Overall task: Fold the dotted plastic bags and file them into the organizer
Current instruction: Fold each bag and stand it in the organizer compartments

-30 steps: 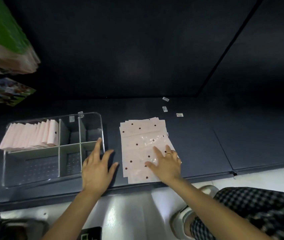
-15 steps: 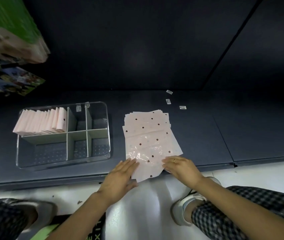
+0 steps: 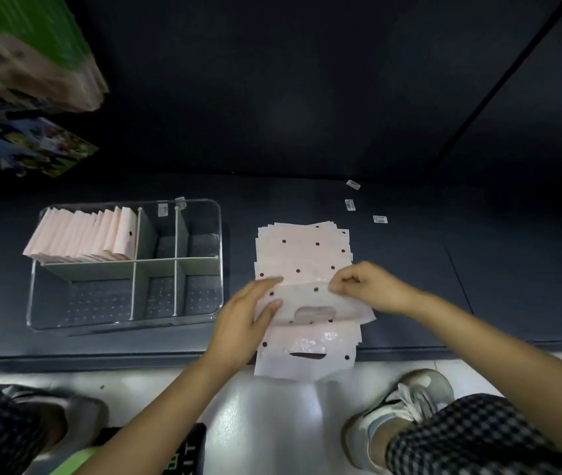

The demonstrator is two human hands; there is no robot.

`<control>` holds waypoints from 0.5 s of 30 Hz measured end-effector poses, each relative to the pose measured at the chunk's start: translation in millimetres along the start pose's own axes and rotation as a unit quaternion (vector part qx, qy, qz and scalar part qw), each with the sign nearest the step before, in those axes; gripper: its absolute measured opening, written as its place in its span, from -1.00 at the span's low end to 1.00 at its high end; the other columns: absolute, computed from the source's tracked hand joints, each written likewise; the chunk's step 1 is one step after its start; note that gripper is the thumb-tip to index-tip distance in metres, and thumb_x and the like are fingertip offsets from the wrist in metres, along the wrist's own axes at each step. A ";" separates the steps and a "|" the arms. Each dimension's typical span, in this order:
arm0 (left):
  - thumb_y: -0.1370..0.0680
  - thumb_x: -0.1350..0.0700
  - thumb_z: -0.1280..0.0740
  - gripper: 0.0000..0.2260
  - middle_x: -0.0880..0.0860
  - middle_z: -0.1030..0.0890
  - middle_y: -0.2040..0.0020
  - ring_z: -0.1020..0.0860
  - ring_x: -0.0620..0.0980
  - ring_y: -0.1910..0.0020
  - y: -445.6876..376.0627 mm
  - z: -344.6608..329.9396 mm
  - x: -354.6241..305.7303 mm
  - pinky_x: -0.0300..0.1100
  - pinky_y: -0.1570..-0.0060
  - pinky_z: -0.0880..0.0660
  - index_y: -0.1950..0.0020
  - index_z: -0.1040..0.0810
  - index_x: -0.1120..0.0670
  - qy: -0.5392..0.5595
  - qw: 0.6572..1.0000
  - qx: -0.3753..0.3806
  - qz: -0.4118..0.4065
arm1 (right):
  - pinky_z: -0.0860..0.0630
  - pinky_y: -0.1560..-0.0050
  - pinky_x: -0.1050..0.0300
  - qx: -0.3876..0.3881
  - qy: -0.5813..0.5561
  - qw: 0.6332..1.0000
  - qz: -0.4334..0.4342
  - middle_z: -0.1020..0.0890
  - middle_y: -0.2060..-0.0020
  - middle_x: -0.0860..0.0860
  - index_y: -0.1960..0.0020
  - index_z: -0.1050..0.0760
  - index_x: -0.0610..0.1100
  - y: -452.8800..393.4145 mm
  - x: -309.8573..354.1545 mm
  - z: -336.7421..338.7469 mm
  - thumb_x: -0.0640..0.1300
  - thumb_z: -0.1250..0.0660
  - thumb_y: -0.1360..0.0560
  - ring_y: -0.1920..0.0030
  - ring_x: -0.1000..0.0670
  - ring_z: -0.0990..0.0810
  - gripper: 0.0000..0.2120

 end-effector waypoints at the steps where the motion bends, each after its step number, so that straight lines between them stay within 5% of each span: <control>1: -0.58 0.06 -0.28 -0.70 -0.16 -0.49 -0.24 -0.41 -0.28 -0.17 -1.9 0.8 -1.9 -0.33 -0.19 -0.33 -0.31 -0.48 -0.03 -0.040 0.998 -0.047 -0.029 | -0.37 0.13 0.47 -0.021 0.006 1.000 0.001 -0.59 0.26 0.20 0.18 -0.58 -0.05 -9.5 2.2 3.4 -0.18 -0.32 -0.53 0.21 0.27 -0.49 -0.86; 4: -0.56 0.09 -0.29 -0.70 -0.01 -0.45 -0.35 -0.36 -0.08 -0.35 -3.5 -5.5 -2.8 -0.16 -0.33 -0.29 -0.30 -0.50 0.07 -0.136 0.978 -0.094 -0.128 | -0.37 0.14 0.44 -0.068 0.054 0.996 0.001 -0.59 0.24 0.20 0.17 -0.56 -0.06 -39.7 2.5 7.7 -0.18 -0.27 -0.55 0.15 0.19 -0.52 -0.84; 8: -0.49 0.07 -0.41 -0.59 0.09 -0.44 -0.39 -0.37 0.11 -0.40 6.2 -31.6 9.4 0.13 -0.37 -0.26 -0.32 -0.50 0.13 -0.265 0.946 0.006 -0.185 | -0.45 -0.03 0.12 -0.061 0.130 0.989 -0.025 -0.59 0.13 0.07 0.07 -0.58 -0.13 -72.1 -4.7 2.7 -0.16 -0.21 -0.57 0.00 0.01 -0.53 -0.83; 11: -0.49 -0.04 -0.37 -0.50 0.10 -0.41 -0.40 -0.39 0.10 -0.38 14.8 -42.7 21.8 0.08 -0.31 -0.37 -0.36 -0.46 0.16 -0.341 0.921 0.057 -0.179 | -0.47 -0.08 0.05 -0.050 0.173 0.983 -0.041 -0.60 0.07 0.03 0.04 -0.56 -0.10 -85.6 -10.9 -3.6 -0.15 -0.17 -0.58 -0.07 -0.04 -0.50 -0.81; 15: -0.54 -0.15 -0.03 -0.45 0.08 -0.41 -0.40 -0.38 0.03 -0.38 25.7 -49.6 32.1 -0.01 -0.38 -0.23 -0.38 -0.43 0.15 -0.393 0.901 0.109 -0.148 | -0.43 -0.06 0.07 -0.047 0.199 0.978 -0.047 -0.61 0.01 -0.04 0.02 -0.55 -0.09 -92.1 -14.4 -12.3 -0.12 -0.16 -0.57 -0.13 -0.09 -0.46 -0.81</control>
Point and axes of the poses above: each hand's wrist, its own y-axis away from the middle knuckle, its own z-axis out of the back of the hand, x = y × z, the point moved 1 cm from there along -y, towards the middle knuckle
